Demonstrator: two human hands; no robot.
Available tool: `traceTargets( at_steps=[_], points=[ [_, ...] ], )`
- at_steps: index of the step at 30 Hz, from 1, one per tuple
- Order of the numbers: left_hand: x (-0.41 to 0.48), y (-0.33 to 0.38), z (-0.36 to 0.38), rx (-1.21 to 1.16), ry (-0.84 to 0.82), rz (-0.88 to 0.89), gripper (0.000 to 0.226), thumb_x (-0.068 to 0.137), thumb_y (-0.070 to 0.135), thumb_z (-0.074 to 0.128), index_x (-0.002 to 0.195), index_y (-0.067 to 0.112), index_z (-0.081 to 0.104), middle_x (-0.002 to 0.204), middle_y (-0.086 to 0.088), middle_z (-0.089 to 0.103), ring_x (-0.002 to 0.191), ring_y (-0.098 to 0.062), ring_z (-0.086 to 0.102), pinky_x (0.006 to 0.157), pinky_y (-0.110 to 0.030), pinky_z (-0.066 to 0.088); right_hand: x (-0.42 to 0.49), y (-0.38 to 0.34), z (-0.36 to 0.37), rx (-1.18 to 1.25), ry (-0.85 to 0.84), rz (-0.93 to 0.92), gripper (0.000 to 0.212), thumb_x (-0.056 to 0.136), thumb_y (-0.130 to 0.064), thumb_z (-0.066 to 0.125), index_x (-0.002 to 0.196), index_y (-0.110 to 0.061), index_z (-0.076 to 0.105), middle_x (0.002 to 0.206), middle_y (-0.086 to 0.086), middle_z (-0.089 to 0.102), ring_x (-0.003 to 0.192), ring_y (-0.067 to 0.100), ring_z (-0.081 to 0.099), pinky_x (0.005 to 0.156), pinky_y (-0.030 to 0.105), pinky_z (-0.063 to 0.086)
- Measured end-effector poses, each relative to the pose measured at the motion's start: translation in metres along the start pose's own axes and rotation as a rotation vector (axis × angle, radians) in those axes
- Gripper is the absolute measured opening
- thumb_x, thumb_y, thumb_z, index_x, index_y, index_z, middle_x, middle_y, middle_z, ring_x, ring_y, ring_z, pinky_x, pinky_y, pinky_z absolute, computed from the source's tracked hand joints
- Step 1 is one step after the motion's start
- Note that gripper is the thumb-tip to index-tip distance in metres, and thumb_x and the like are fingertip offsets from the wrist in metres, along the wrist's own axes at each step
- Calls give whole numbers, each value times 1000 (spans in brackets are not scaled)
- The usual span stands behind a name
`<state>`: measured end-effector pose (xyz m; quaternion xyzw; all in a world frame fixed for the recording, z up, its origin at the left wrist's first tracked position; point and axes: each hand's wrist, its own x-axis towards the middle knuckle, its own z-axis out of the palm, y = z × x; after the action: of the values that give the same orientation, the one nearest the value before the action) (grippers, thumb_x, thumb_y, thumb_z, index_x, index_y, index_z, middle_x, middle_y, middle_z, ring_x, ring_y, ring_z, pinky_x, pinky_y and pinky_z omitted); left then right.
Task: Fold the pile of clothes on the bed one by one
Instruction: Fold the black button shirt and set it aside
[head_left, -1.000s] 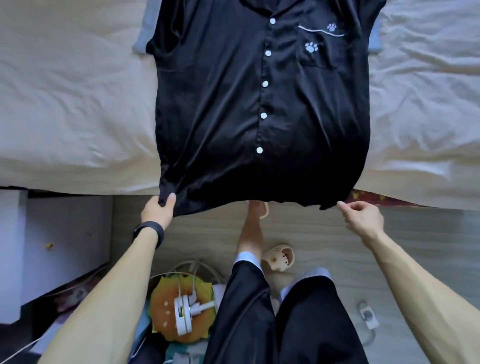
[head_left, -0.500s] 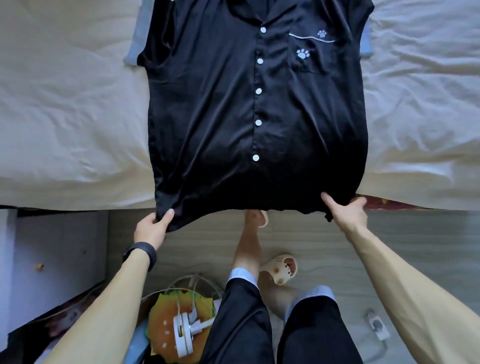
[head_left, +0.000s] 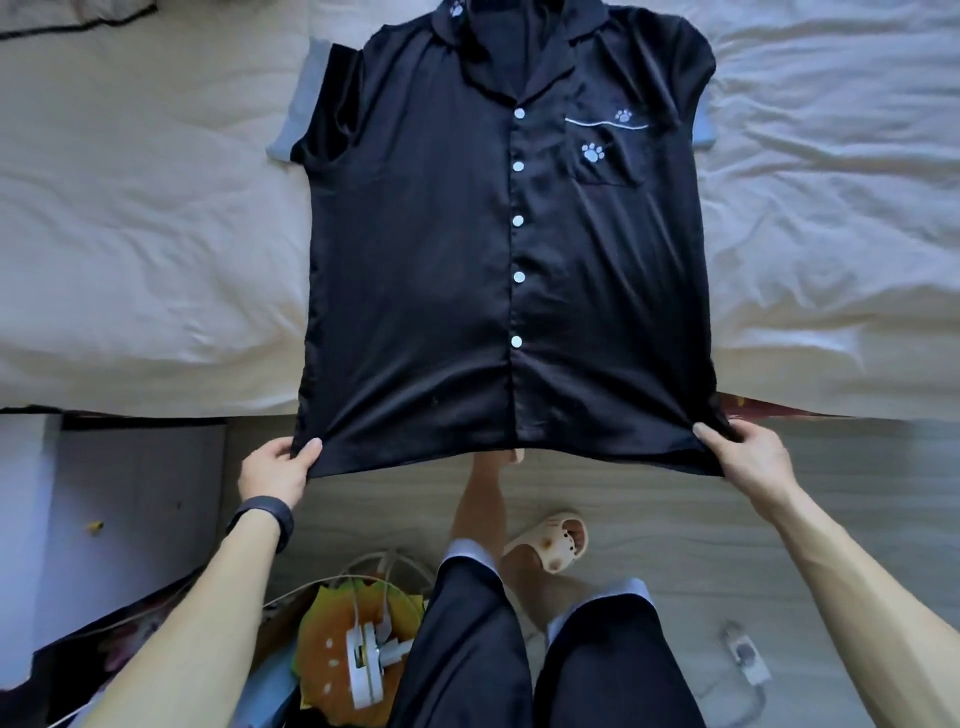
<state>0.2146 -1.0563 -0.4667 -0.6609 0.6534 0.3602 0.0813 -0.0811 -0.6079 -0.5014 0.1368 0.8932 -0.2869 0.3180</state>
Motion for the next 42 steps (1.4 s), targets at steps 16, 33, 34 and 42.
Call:
traceTargets(
  at_steps=[16, 33, 34, 42],
  points=[
    [-20, -3, 21, 118, 65, -20, 36, 98, 4, 50, 132, 10, 59, 133, -16, 61, 122, -40, 55, 103, -42, 42, -32, 14, 15, 128, 101, 146, 21, 93, -20, 70, 108, -6, 74, 92, 12, 76, 92, 24, 73, 92, 35, 52],
    [-14, 89, 86, 308, 89, 305, 66, 87, 18, 68, 147, 19, 42, 154, -13, 33, 137, -38, 38, 108, -51, 38, -28, -50, 40, -143, 217, 3, 60, 89, -14, 66, 143, -1, 44, 151, 25, 39, 140, 40, 33, 116, 45, 24],
    [-13, 109, 93, 345, 86, 404, 67, 87, 22, 68, 148, 20, 42, 156, -12, 33, 139, -36, 37, 111, -50, 36, -25, -69, 44, -163, 244, -99, 60, 89, -18, 67, 143, -2, 45, 153, 23, 38, 142, 38, 30, 117, 46, 23],
    [29, 268, 158, 629, 36, 966, 70, 93, 65, 31, 157, 44, 12, 168, 3, -2, 154, -24, -6, 120, -58, 1, 53, -224, 79, -428, 306, -673, 65, 97, -57, 37, 155, -28, 37, 168, 5, 19, 156, 23, 9, 123, 48, 15]
  ],
)
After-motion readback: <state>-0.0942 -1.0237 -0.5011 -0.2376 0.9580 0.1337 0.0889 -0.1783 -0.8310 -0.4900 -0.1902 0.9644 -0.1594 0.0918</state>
